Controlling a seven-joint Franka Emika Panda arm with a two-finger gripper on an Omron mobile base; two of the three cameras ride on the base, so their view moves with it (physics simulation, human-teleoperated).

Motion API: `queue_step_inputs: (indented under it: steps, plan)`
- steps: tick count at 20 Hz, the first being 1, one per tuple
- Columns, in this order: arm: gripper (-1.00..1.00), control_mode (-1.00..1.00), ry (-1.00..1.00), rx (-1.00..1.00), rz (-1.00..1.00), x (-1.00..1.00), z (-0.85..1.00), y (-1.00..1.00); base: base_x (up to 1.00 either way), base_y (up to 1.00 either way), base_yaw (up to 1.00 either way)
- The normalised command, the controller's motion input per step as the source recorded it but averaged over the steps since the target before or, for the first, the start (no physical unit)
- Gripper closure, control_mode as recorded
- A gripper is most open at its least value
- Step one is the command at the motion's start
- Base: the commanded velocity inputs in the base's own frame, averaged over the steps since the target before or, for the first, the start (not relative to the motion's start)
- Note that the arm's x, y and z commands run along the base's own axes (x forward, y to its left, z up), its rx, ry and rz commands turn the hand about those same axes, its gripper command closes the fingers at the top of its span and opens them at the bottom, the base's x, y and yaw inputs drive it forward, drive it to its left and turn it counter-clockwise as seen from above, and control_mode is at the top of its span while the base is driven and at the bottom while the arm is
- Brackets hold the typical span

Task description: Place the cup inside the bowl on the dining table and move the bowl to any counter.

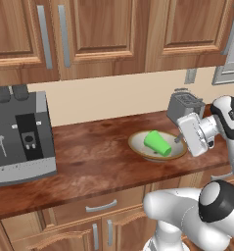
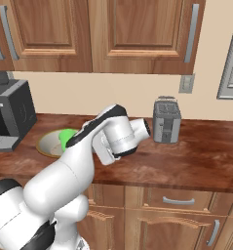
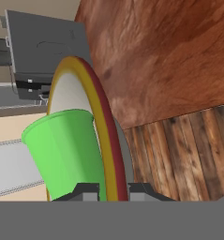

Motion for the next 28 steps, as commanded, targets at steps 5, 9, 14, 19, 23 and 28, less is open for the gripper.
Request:
queue_step_inputs:
  steps: [5, 9, 14, 19, 23, 28]
  plan:
    - [1.0, -1.0, 0.0, 0.0, 0.0, 0.05, 0.0, 0.02, 0.0, 0.0, 0.0]
    - [1.0, -1.0, 0.0, 0.0, -0.04, 0.27, -0.05, 0.12, 0.0, 0.0, 0.0]
    - [1.0, -1.0, 0.0, 0.0, -0.08, 0.45, -0.11, 0.13, 0.0, 0.0, 0.0]
    - [1.0, -1.0, 0.0, 0.0, -0.07, 0.33, -0.07, 0.05, 0.0, 0.0, 0.0]
    - [1.0, -1.0, 0.0, 0.0, -0.05, 0.23, -0.23, 0.01, 0.0, 0.0, 0.0]
    - [1.0, -1.0, 0.0, 0.0, -0.06, 0.14, -0.31, 0.01, 0.0, 0.0, 0.0]
